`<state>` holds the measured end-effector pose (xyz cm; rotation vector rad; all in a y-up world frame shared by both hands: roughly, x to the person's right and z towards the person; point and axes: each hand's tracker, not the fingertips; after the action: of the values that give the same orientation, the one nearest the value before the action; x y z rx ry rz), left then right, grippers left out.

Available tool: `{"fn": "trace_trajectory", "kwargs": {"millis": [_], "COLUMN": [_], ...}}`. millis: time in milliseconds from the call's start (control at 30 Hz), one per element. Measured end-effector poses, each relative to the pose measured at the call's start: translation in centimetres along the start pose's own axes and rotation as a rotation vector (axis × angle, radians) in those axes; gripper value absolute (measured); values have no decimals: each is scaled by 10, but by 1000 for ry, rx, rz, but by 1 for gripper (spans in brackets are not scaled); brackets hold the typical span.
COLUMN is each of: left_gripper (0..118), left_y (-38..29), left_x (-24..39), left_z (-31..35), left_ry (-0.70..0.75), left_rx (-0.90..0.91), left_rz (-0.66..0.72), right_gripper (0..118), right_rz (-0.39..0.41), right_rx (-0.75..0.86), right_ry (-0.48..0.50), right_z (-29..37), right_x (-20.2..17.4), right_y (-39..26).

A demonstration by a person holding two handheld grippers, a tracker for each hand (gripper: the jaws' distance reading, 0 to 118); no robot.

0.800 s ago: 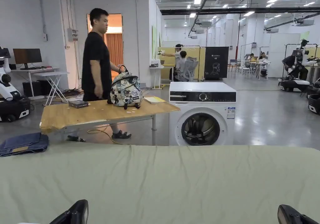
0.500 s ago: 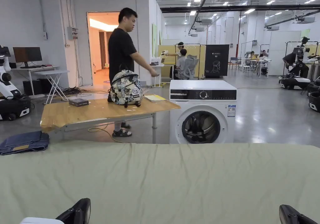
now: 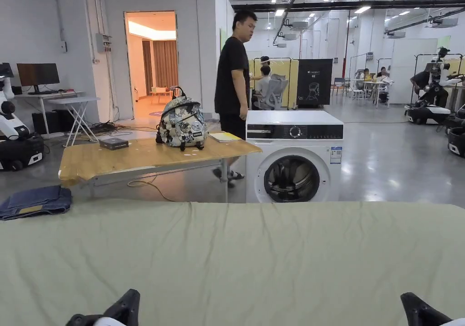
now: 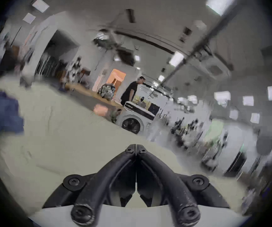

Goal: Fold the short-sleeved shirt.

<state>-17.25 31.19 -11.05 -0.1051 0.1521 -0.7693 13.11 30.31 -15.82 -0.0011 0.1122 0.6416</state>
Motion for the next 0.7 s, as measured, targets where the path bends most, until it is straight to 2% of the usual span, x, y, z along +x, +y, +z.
{"fn": "trace_trajectory", "kwargs": {"millis": [33, 100, 167, 233, 267, 300, 333, 367, 433, 467, 533, 600, 633, 667, 700], "left_gripper": [0, 0, 0, 0, 0, 0, 0, 0, 0, 0, 0, 0, 0, 0, 0], "left_y": [-4, -16, -30, -48, -54, -55, -53, -48, -38, -35, -35, -41, -46, -55, -63], "left_x": [7, 21, 34, 45, 49, 47, 43, 35, 14, 6, -6, -27, -39, -52, -61], "left_z": [-1, -2, -2, -2, -3, -3, -3, -2, -3, -5, -4, 0, 4, 11, 18], "left_ry": [-10, -53, -89, -92, -61, -57, -91, -122, -166, -175, -109, -69, -88, -95, -71], "left_rx": [-13, -39, -51, -41, -54, -66, -87, -84, -84, -86, -90, -112, -117, -118, -126], "left_rz": [-127, -350, -533, -708, -737, -707, -603, -451, -142, -33, 102, 315, 422, 528, 591], "right_gripper": [0, 0, 0, 0, 0, 0, 0, 0, 0, 0, 0, 0, 0, 0, 0], "right_rz": [155, 526, 837, 1058, 1110, 1077, 1008, 891, 622, 472, 161, -145, -250, -321, -355], "right_rx": [3, 31, 68, 124, 122, 91, 69, 57, 5, -10, -42, -62, -59, -48, -25], "right_ry": [-23, -61, -51, -7, 4, 16, 30, 33, 24, 26, 32, 81, 129, 178, 193], "right_z": [0, 0, 2, 6, 7, 7, 7, 6, 1, -4, -14, -24, -28, -32, -34], "right_x": [-6, -22, -34, -40, -40, -41, -39, -35, -28, -23, -12, -8, -8, -12, -19], "right_y": [-3, -18, -39, -62, -68, -69, -64, -60, -41, -32, -14, -2, 0, 3, 6]}}
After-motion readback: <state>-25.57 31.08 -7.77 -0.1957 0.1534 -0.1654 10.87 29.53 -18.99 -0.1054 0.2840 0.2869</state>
